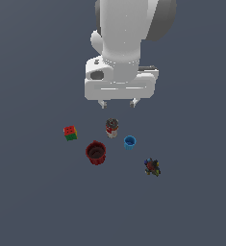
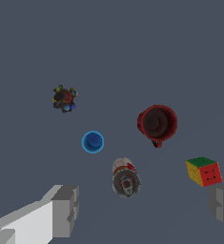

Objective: Pick up a designated object from a clutter of objects.

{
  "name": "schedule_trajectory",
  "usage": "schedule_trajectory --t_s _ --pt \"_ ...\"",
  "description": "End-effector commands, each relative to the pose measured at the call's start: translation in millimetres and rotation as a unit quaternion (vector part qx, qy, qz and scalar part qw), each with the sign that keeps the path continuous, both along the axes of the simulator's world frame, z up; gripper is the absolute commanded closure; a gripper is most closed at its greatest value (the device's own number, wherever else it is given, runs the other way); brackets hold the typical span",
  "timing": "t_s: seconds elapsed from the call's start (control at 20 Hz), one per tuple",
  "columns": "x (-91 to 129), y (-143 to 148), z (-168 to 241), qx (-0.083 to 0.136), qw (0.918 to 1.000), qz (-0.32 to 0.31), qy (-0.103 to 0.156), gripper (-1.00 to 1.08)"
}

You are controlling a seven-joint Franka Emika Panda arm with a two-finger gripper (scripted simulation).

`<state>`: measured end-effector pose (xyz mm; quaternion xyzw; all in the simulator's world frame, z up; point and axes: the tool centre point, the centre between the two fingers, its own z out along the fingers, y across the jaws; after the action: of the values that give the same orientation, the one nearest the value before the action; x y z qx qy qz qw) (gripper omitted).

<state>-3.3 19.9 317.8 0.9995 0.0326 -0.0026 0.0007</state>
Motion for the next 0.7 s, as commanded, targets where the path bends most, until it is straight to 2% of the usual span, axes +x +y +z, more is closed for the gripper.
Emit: schedule_trajectory --t_s 0.0,0.35,0.65 --pt "0 0 0 0.0 1.0 0.0 0.0 -0.2" --pt "1 -12 3 -0.007 1.0 -0.001 -0.001 -0.2" --pt "4 -14 -4 -0.002 0.9999 -0.011 -0.002 -0.2"
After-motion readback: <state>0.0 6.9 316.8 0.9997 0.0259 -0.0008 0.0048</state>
